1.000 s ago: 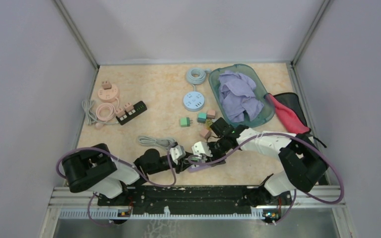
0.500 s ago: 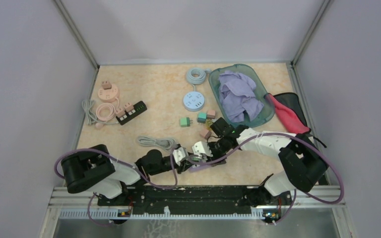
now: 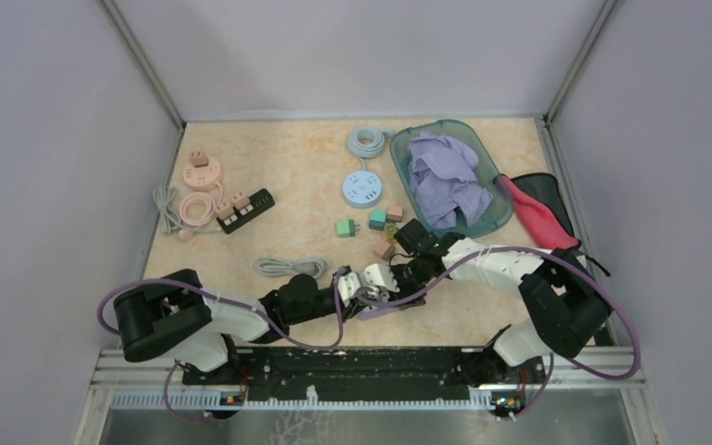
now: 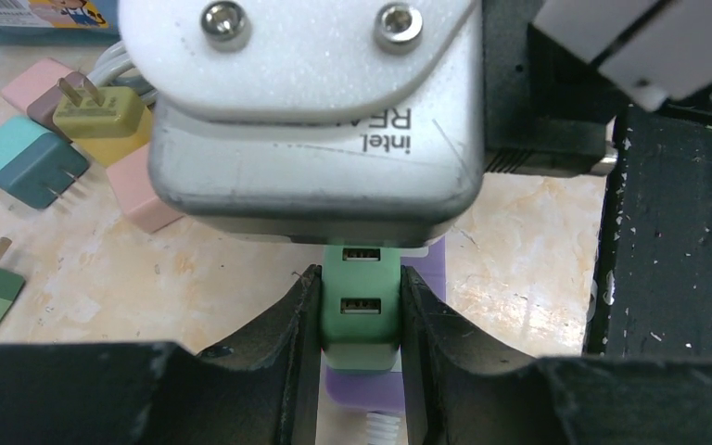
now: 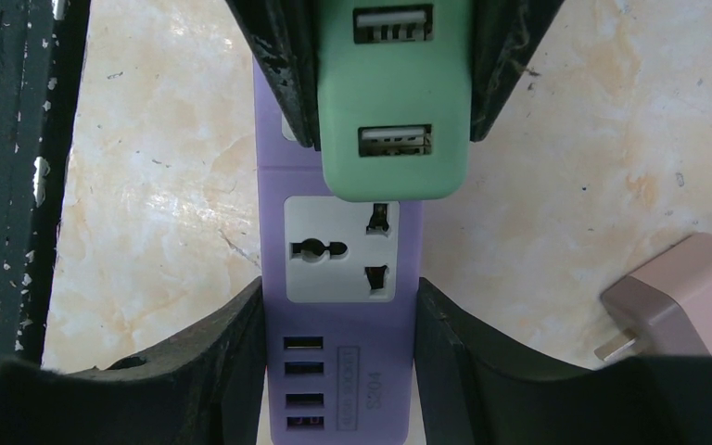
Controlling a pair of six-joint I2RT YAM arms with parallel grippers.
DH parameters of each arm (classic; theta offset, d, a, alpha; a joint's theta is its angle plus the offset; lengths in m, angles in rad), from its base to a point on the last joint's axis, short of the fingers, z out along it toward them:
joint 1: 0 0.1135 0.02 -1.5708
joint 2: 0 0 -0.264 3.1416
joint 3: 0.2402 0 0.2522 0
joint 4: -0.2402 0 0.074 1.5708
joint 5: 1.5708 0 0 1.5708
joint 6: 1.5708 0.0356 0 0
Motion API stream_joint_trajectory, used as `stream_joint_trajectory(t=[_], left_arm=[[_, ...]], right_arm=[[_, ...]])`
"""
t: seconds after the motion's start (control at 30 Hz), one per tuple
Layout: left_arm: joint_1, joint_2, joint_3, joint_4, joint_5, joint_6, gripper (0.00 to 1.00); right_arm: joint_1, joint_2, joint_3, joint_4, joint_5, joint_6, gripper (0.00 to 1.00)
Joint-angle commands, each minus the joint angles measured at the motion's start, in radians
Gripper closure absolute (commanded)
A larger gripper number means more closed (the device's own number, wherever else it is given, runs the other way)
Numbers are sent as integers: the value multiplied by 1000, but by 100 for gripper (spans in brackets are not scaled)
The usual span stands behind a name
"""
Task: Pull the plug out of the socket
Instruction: Remove the plug from the socket.
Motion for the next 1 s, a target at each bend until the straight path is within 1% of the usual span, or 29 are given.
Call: stream_joint_trajectory(t=[0.0,0.1,0.17,0.37,0.5,0.57,0.67,0.8,0.97], left_arm=[[-6,-17,42,36,3,-81,100],[25,-29,-2,134,39,-164,100],[34,-39,-33,222,34,-192,100],[36,-67,-70,250,22,-178,100],[35,-103,-114,265,40,-131,100],[35,-119,-119,234,52,-97,100],[33,-134,-100,143,55,-54,100],[26,-141,-39,9,43,-8,100],[16,-132,60,-205,5,16,100]], right_arm=[[15,0,58,88,-76,21,100],[15,0,57,88,-75,21,100],[15,1,58,91,-75,21,100],[15,1,59,89,-70,22,100],[14,1,58,90,-67,23,100],[12,1,58,91,-67,23,100],[13,6,58,91,-69,22,100],[13,7,58,91,-69,22,100],[13,9,58,93,-69,23,100]])
